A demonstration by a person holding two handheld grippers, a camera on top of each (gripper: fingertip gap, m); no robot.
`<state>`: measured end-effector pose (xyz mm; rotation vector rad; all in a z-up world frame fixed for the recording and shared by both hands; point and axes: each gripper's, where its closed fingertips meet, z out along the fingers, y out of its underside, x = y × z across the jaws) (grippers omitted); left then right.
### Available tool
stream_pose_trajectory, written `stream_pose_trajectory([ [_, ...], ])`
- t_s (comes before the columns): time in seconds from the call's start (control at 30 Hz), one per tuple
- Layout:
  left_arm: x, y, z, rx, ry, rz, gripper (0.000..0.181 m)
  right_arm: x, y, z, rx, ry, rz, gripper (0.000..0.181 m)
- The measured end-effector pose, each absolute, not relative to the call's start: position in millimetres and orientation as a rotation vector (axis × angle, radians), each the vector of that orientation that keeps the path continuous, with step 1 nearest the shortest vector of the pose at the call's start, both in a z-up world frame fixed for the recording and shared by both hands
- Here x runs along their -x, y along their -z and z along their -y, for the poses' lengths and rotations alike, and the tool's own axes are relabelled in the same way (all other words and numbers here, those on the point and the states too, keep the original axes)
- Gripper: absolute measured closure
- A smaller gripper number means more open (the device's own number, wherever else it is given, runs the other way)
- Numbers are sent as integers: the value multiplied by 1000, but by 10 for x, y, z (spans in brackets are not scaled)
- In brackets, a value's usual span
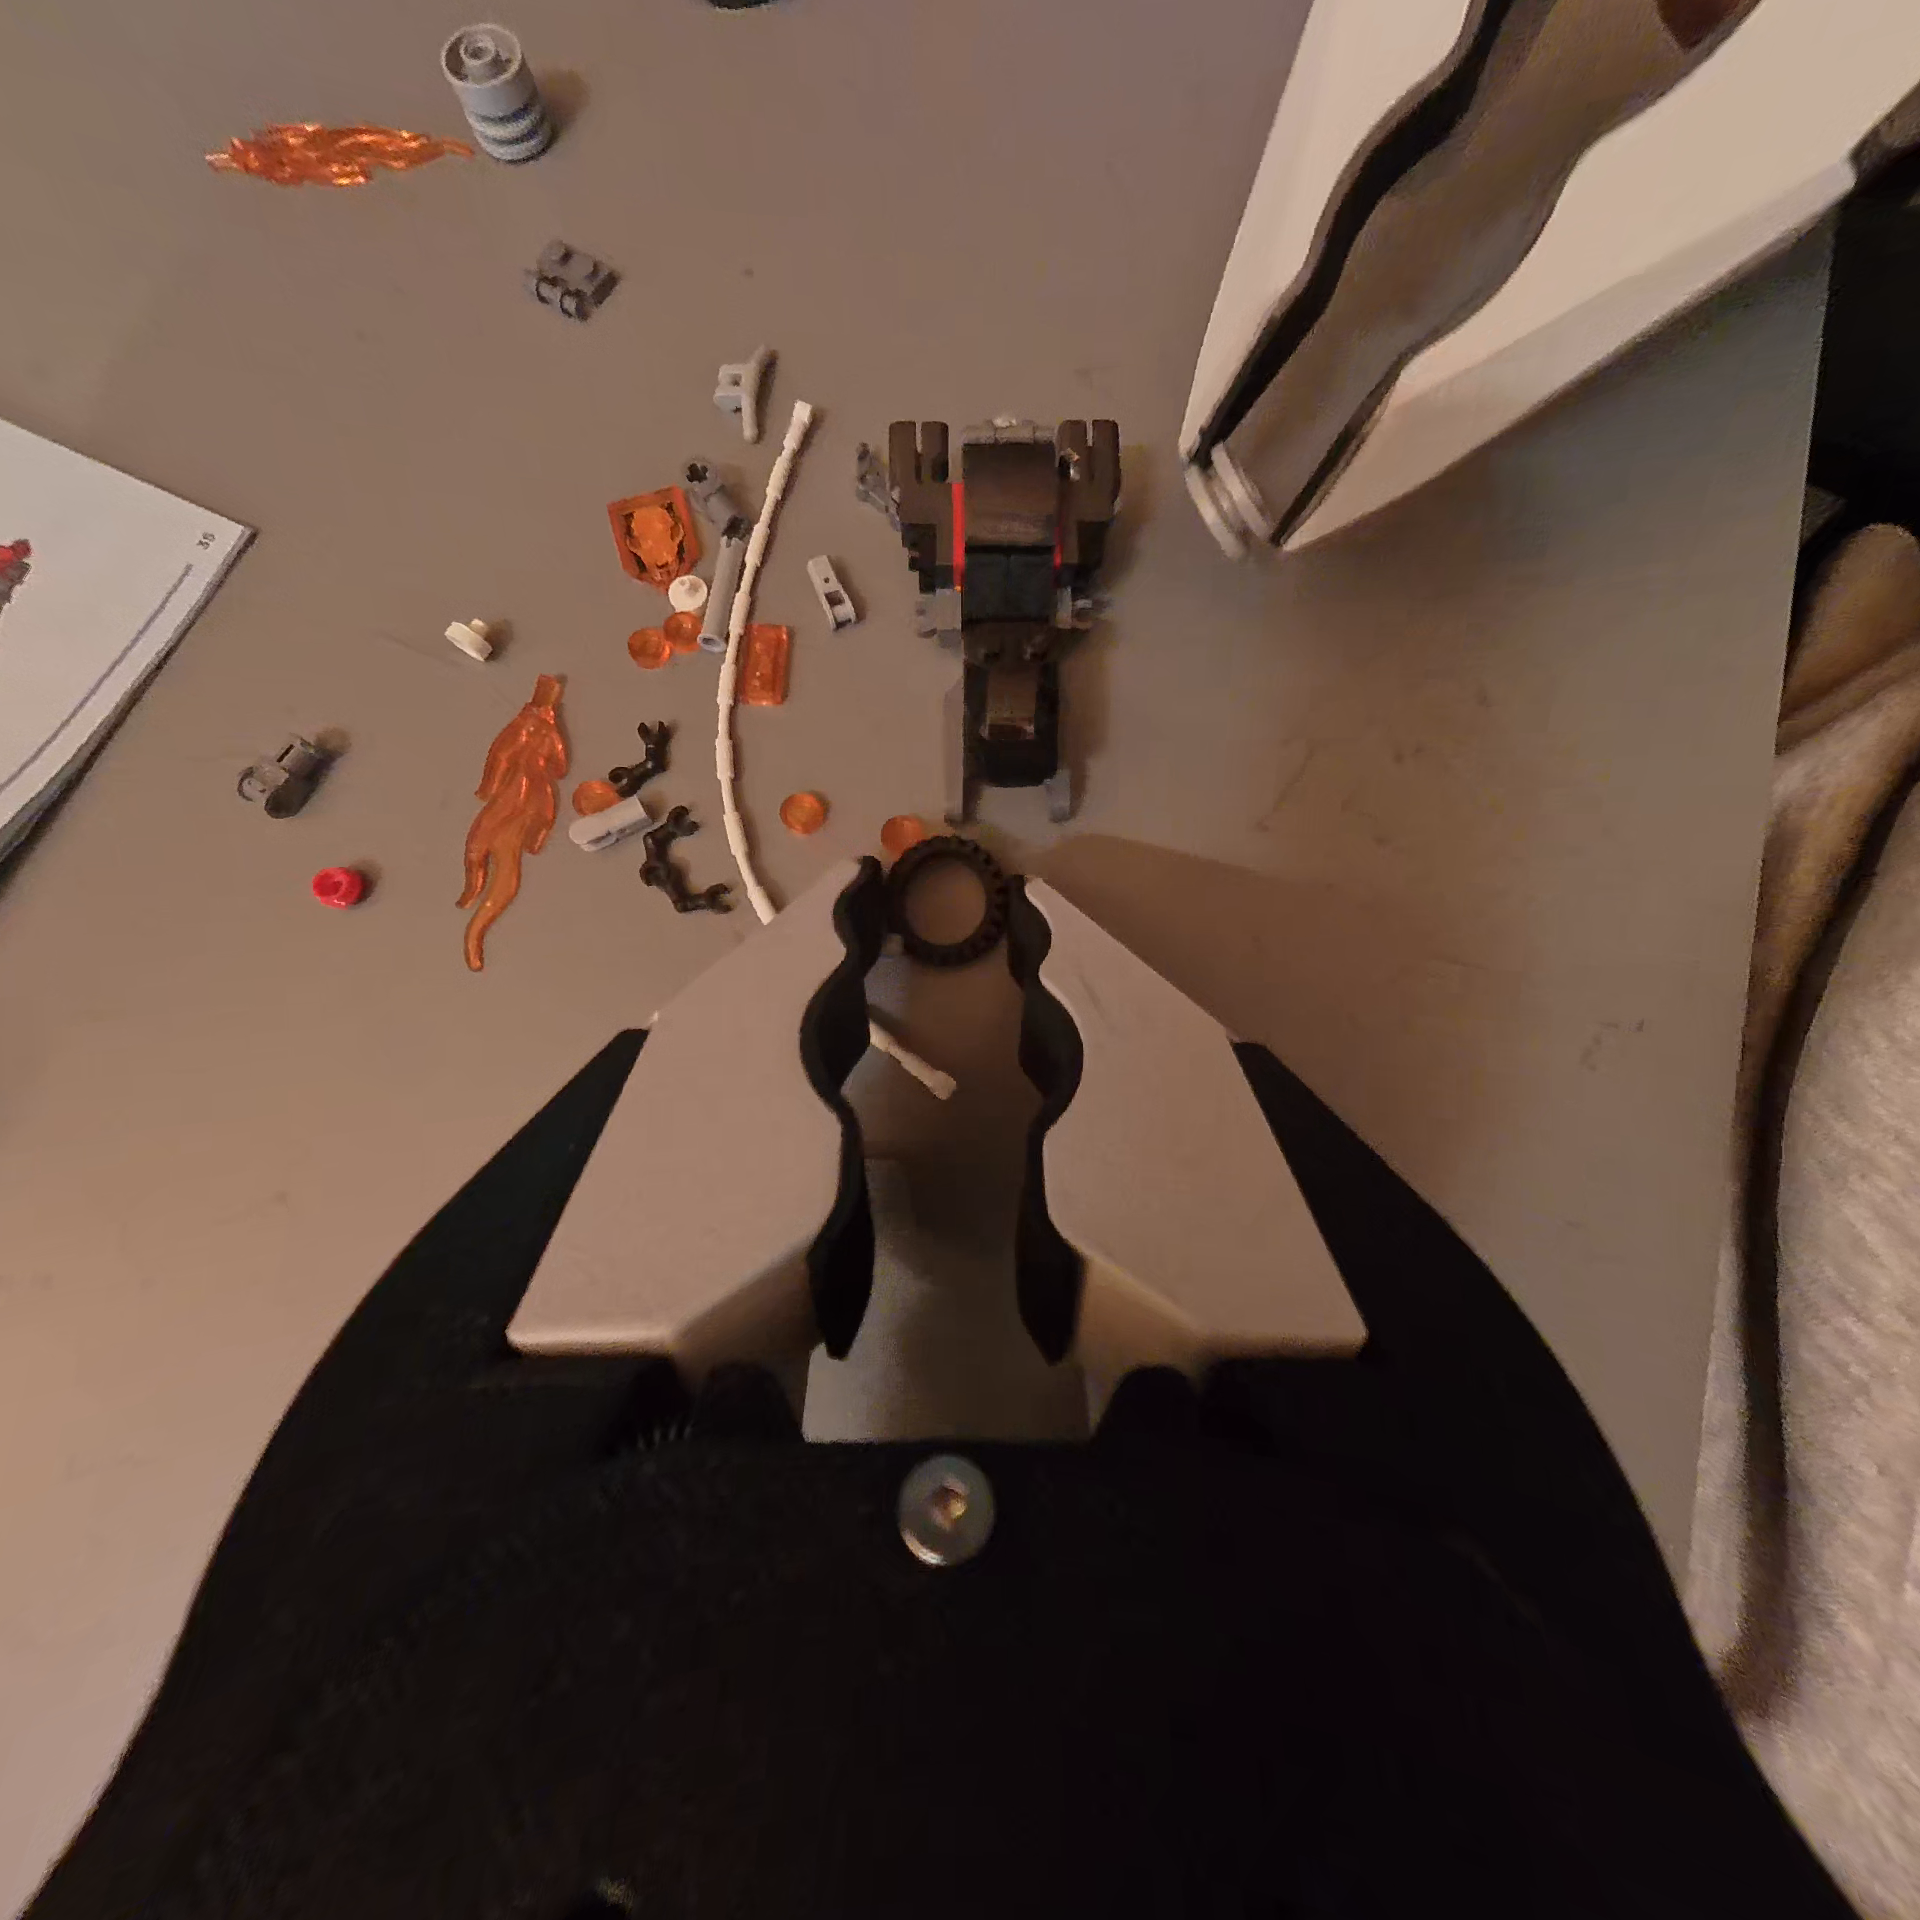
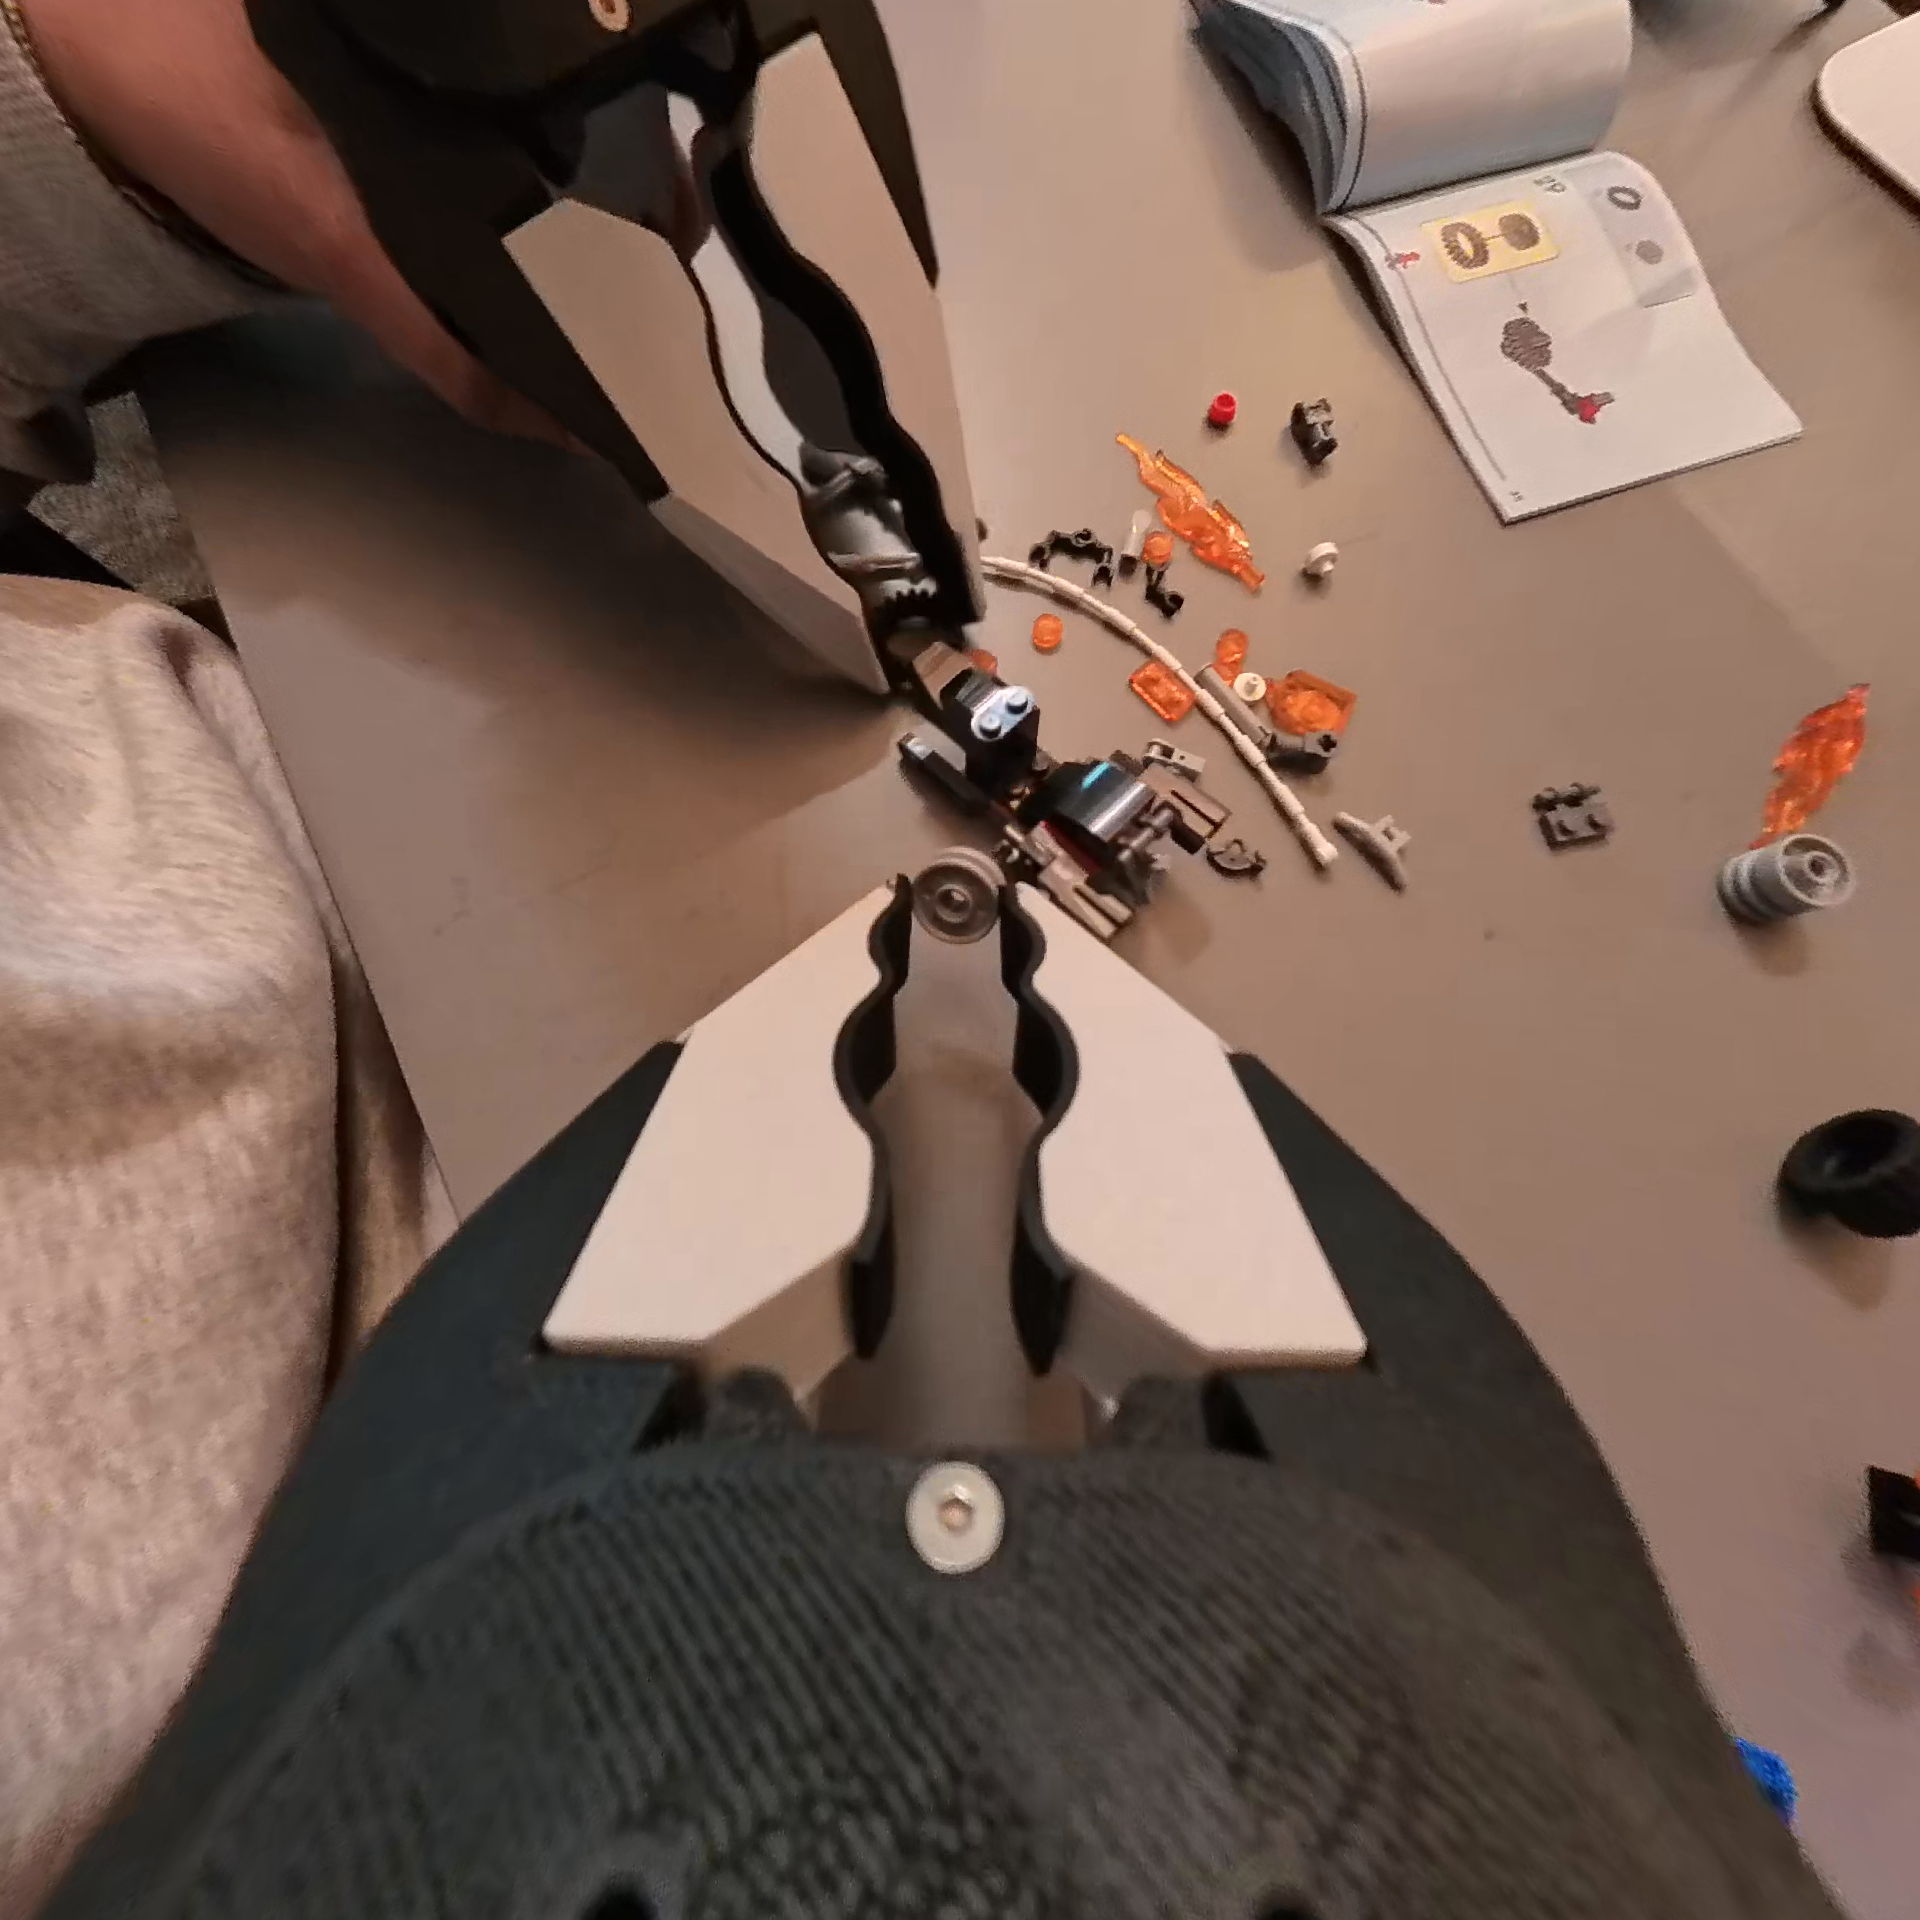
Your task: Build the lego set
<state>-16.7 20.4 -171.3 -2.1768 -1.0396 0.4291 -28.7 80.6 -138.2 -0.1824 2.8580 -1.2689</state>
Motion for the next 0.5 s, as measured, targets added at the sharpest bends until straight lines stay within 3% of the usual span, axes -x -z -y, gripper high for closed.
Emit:
stream_pose_trajectory([
  [0.5,-124,1609,-839,2102,-275,878,159,263,1405,-983,115,1249,-2863,166],
])
